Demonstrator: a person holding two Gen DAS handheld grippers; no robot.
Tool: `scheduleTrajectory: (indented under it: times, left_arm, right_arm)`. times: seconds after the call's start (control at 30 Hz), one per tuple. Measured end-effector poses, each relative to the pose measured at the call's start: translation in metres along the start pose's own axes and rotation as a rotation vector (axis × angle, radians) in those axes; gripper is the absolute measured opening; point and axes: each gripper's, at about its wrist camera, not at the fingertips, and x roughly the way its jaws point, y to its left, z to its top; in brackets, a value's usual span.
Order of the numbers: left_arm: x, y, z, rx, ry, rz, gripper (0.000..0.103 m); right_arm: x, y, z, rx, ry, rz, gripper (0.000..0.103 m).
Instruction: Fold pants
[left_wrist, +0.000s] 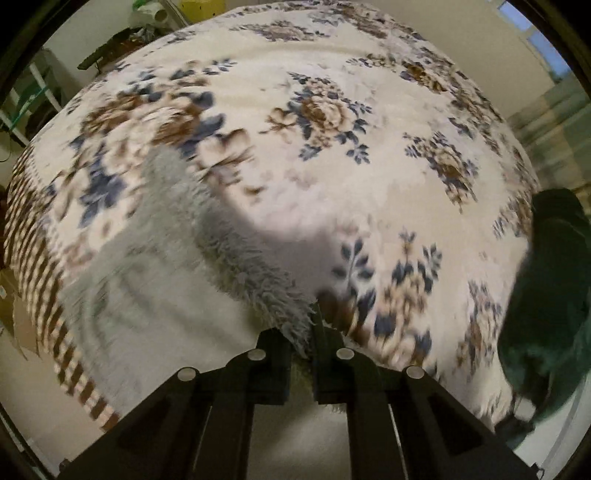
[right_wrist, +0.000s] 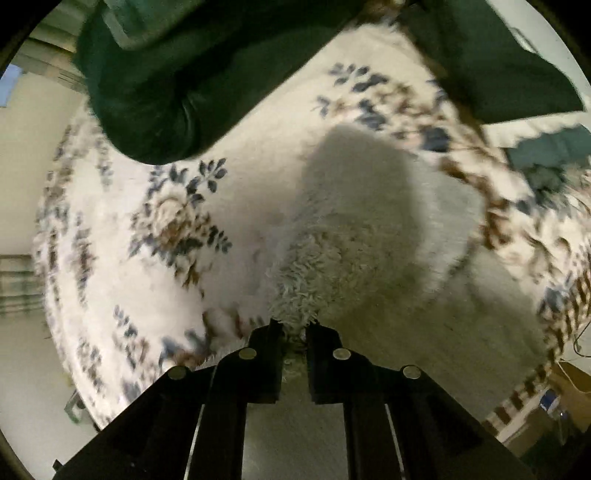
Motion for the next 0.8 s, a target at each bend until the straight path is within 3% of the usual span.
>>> scheduleTrajectory:
  times: [0.1, 0.2, 0.33, 0.43, 0.57, 0.63, 0.7, 0.77, 0.8]
  left_arm:
    - [-0.007, 0.031, -0.040, 0.039, 0.011, 0.033, 0.006]
    - [0.003, 0.061, -0.081, 0.064, 0.050, 0.096, 0.006]
    - [0.043, 0.106, -0.128, 0.058, 0.124, 0.178, 0.006]
    - [0.064, 0.126, -0.149, 0.027, 0.140, 0.181, 0.008]
    - [0.069, 0.136, -0.157, -0.014, 0.121, 0.110, 0.009]
    - [0.060, 0.143, -0.159, -0.045, 0.099, 0.047, 0.009]
    - [0.047, 0.149, -0.159, -0.085, 0.075, 0.005, 0.016]
    - [0.032, 0.158, -0.157, -0.128, 0.041, -0.028, 0.021]
    - [0.024, 0.164, -0.152, -0.150, 0.021, -0.032, 0.024]
  right_arm:
    - [-0.035, -0.031, -0.028, -0.020, 0.002, 0.020, 0.010]
    - [-0.052, -0.071, -0.066, -0.061, 0.017, -0.016, 0.010]
    - [-0.039, -0.133, -0.109, -0.100, 0.071, -0.093, 0.010]
    - [-0.015, -0.164, -0.125, -0.128, 0.121, -0.143, 0.010]
    - [0.013, -0.182, -0.137, -0.177, 0.196, -0.196, 0.011]
    - [0.015, -0.183, -0.139, -0.206, 0.206, -0.201, 0.023]
    - [0.010, -0.180, -0.143, -0.241, 0.204, -0.193, 0.034]
    - [-0.001, -0.175, -0.148, -0.273, 0.195, -0.174, 0.052]
    - [-0.008, -0.171, -0.152, -0.290, 0.192, -0.152, 0.054]
